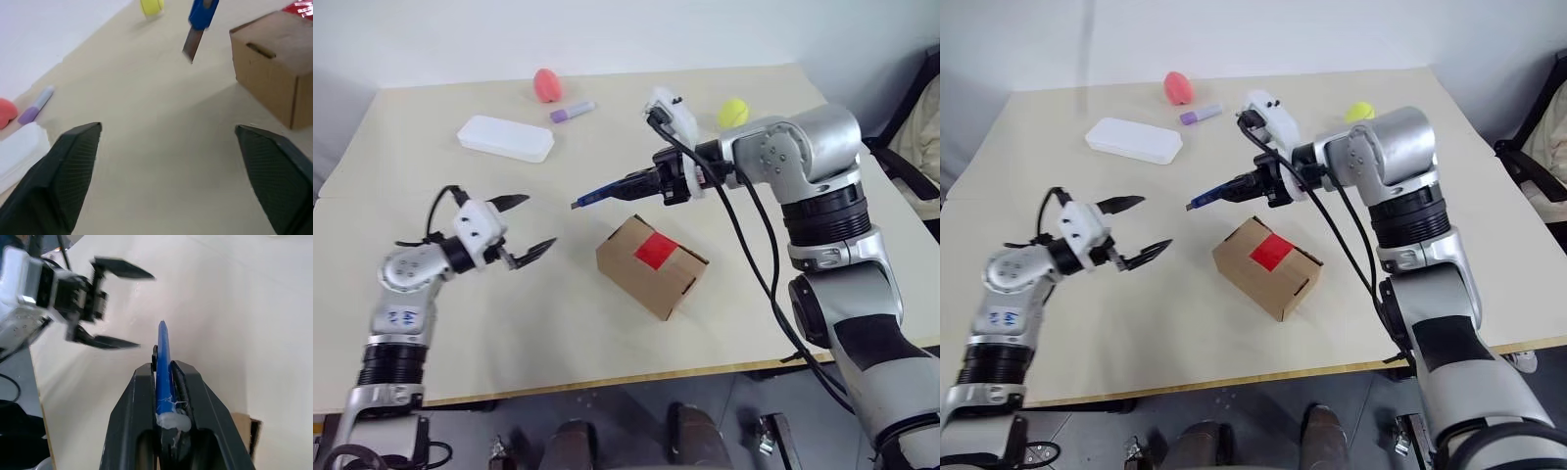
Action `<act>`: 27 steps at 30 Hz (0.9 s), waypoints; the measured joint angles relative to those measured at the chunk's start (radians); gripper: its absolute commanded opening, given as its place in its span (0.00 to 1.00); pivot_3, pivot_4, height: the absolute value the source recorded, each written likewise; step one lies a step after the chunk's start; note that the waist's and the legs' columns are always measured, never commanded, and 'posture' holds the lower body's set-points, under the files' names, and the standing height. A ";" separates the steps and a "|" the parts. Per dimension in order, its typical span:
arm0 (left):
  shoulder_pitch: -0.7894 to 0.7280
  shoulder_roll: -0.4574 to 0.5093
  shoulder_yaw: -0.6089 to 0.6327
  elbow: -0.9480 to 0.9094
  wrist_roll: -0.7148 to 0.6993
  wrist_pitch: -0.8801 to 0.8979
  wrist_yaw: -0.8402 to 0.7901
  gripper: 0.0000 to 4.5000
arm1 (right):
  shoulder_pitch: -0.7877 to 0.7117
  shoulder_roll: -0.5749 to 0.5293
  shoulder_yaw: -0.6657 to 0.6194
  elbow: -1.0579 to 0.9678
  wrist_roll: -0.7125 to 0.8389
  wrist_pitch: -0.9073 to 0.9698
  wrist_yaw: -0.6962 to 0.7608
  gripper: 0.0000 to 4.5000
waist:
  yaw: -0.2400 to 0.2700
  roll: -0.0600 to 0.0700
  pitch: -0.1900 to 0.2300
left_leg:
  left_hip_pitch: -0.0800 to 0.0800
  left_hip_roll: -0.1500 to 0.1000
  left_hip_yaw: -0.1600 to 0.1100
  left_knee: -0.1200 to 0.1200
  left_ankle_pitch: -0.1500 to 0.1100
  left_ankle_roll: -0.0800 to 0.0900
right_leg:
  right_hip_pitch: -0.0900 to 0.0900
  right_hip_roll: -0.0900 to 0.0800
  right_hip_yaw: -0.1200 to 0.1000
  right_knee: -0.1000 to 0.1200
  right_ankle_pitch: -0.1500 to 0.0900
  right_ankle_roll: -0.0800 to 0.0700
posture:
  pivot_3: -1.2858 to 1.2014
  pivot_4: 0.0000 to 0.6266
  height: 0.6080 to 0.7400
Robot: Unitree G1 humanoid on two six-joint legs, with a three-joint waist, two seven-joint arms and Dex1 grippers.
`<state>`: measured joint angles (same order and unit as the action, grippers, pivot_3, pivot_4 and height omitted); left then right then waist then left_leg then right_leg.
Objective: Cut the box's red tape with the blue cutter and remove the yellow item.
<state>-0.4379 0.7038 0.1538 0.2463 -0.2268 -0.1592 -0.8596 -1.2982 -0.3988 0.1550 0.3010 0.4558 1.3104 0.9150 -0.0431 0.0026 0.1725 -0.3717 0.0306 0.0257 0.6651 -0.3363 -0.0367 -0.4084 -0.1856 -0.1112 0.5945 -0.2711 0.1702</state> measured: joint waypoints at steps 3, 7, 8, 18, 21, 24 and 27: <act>0.054 0.045 0.043 -0.103 -0.070 0.097 -0.039 1.00 | 0.032 -0.032 -0.064 -0.037 0.015 0.015 -0.032 0.04 | 0.000 0.000 0.000 | 0.000 0.000 0.000 -0.001 0.000 0.000 | 0.000 0.000 0.000 0.000 0.000 0.000 | 0.52 0.24 1.00; 0.094 0.043 0.018 -0.276 -0.124 0.266 -0.035 1.00 | 0.070 -0.041 -0.129 -0.130 0.043 0.035 -0.078 0.04 | 0.008 0.000 0.000 | 0.000 0.000 0.000 0.000 0.000 0.000 | 0.000 0.000 0.000 0.000 0.000 0.000 | 0.52 0.24 1.00; 0.093 0.040 0.011 -0.305 -0.128 0.298 -0.027 1.00 | 0.079 -0.049 -0.135 -0.149 0.049 0.044 -0.087 0.04 | 0.010 0.000 0.000 | 0.000 0.000 0.000 0.000 0.000 0.000 | 0.000 0.000 0.000 0.000 0.000 0.000 | 0.52 0.24 1.00; -0.074 -0.076 -0.184 -0.438 -0.205 0.597 -0.032 0.45 | 0.191 -0.089 -0.292 -0.364 0.096 0.121 -0.234 0.04 | 0.015 -0.001 0.001 | 0.000 0.000 0.000 0.001 0.000 0.000 | 0.000 0.000 0.000 0.000 0.000 0.000 | 0.52 0.24 1.00; -0.152 -0.093 -0.228 -0.430 -0.204 0.649 -0.042 0.25 | 0.225 -0.102 -0.325 -0.408 0.098 0.141 -0.276 0.04 | 0.014 -0.001 0.001 | 0.000 0.000 0.001 0.001 0.000 0.000 | 0.000 0.000 0.001 0.000 0.000 0.000 | 0.52 0.24 1.00; -0.185 -0.096 -0.263 -0.422 -0.198 0.685 -0.055 0.04 | 0.239 -0.107 -0.342 -0.441 0.107 0.159 -0.303 0.04 | 0.009 -0.001 0.001 | 0.000 0.000 0.002 0.000 0.000 0.000 | -0.001 0.000 0.001 0.000 0.000 0.000 | 0.52 0.24 1.00; -0.290 -0.095 -0.376 -0.344 -0.133 0.791 -0.061 0.00 | 0.285 -0.137 -0.383 -0.528 0.123 0.204 -0.334 0.04 | 0.023 -0.002 0.001 | -0.001 0.000 0.002 0.002 0.000 0.000 | 0.000 0.000 0.002 0.000 0.000 0.000 | 0.52 0.24 1.00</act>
<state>-0.7283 0.6092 -0.2224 -0.0974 -0.3594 0.6319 -0.9206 -1.0129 -0.5355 -0.2282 -0.2271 0.5788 1.5147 0.5812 -0.0196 0.0007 0.1738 -0.3723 0.0303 0.0274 0.6670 -0.3367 -0.0366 -0.4084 -0.1856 -0.1096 0.5942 -0.2711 0.1704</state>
